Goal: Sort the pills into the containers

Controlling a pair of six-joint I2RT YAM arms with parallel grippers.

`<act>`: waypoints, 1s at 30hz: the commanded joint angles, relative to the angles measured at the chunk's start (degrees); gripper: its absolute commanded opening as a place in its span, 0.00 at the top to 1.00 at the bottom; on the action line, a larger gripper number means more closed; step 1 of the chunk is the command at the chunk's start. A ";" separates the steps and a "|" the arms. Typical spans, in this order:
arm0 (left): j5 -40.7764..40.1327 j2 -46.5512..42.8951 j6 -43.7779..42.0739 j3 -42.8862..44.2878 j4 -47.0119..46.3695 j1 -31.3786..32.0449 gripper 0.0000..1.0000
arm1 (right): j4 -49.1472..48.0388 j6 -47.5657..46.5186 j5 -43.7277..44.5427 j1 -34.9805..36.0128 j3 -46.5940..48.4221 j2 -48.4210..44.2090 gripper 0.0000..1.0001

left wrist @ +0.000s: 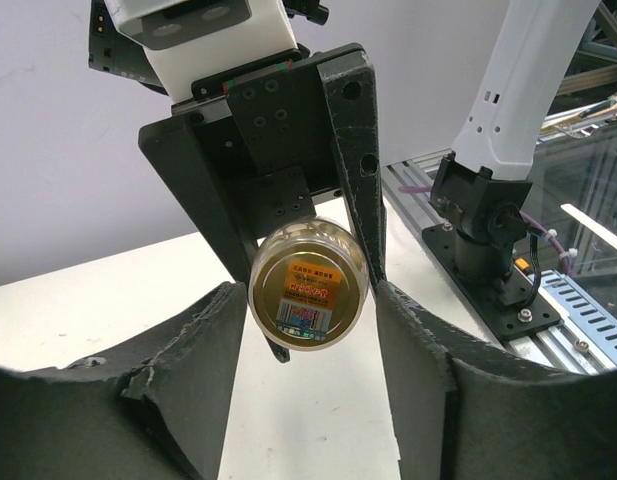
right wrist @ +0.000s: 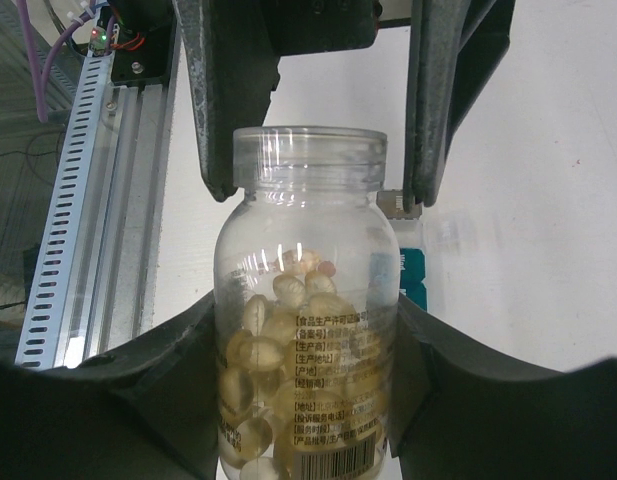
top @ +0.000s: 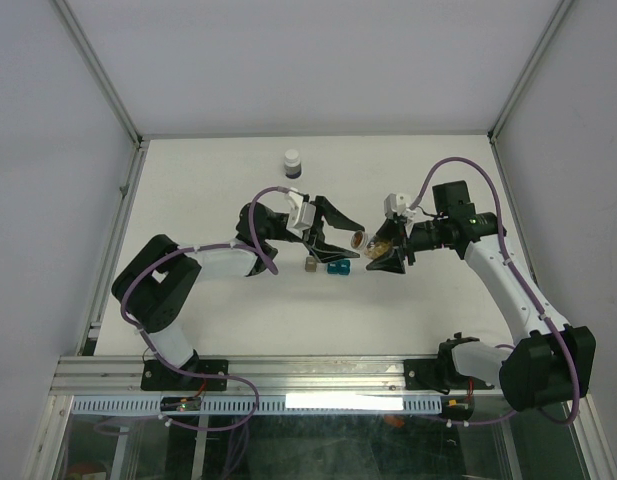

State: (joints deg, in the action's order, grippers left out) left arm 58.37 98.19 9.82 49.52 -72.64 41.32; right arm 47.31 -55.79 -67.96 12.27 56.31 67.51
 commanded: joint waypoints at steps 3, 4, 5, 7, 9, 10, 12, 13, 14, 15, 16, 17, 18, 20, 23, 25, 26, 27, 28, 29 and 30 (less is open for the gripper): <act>-1.30 -2.00 -0.92 2.14 -0.50 0.82 0.56 | -2.75 0.95 -0.18 0.30 0.05 -0.50 1.00; -1.13 -1.91 -0.87 2.23 -0.30 0.86 0.57 | -2.81 1.02 -0.06 0.30 -0.03 -0.52 1.00; -0.98 -1.87 -0.84 2.36 -0.23 0.98 0.58 | -2.90 1.10 0.12 0.30 -0.04 -0.45 1.00; -0.66 -1.71 -0.66 2.76 0.13 1.03 0.58 | -3.16 1.35 0.52 0.30 -0.19 -0.46 1.00; -0.95 -1.53 -0.54 2.98 0.70 1.12 0.56 | -3.47 1.62 0.89 0.30 -0.28 -0.47 1.00; -1.09 -1.47 -0.59 3.24 1.16 1.06 0.56 | -3.61 1.65 1.01 0.30 -0.32 -0.48 1.00; -1.34 -1.36 -0.53 3.63 2.00 1.08 0.54 | -3.71 1.71 1.21 0.30 -0.32 -0.53 1.00; -1.37 -1.34 -0.51 3.89 2.45 1.10 0.53 | -3.67 1.72 1.25 0.30 -0.33 -0.53 1.00; -1.56 -1.27 -0.51 4.02 3.00 1.11 0.53 | -3.72 1.80 1.40 0.30 -0.32 -0.49 1.00; -1.59 -1.33 -0.51 4.13 3.35 1.05 0.52 | -3.84 1.82 1.43 0.30 -0.40 -0.46 1.00; -1.67 -1.29 -0.54 4.27 3.60 1.07 0.52 | -3.88 1.90 1.45 0.30 -0.40 -0.50 1.00; -1.72 -1.27 -0.51 4.43 3.83 1.06 0.52 | -3.84 1.94 1.55 0.30 -0.38 -0.46 1.00; -1.73 -1.25 -0.57 4.58 4.09 1.06 0.52 | -3.95 1.96 1.57 0.34 -0.41 -0.42 1.00; -1.48 -1.25 -0.52 4.71 4.44 1.19 0.58 | -4.00 2.02 1.78 0.30 -0.39 -0.43 1.00; -1.24 -1.18 -1.19 5.55 7.02 1.17 0.77 | -4.09 2.25 1.94 0.30 -0.31 -0.58 1.00; -1.13 -1.01 -1.49 6.21 8.77 1.06 0.82 | -4.14 2.34 2.08 0.30 -0.26 -0.77 1.00; -1.07 -0.91 -1.36 6.55 9.35 1.10 0.85 | -4.18 2.37 2.28 0.26 -0.24 -0.86 1.00; -1.33 -0.82 -0.81 6.93 10.00 1.11 0.89 | -4.32 2.50 2.50 0.21 -0.21 -0.99 1.00; -1.75 -0.73 -0.28 7.66 11.07 1.06 0.94 | -4.64 2.72 3.02 0.15 -0.17 -1.21 1.00; -2.41 -0.72 0.26 8.17 12.84 1.09 0.96 | -5.27 3.30 3.65 0.06 -0.18 -1.50 1.00; -3.63 -0.72 1.09 8.99 14.74 1.08 1.00 | -6.09 4.25 4.58 -0.15 -0.28 -1.88 1.00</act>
State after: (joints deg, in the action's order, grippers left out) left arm 57.60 98.19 9.63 54.13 -62.70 42.02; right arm 44.97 -53.21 -64.53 12.10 55.46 67.48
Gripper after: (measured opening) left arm 0.397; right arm 0.551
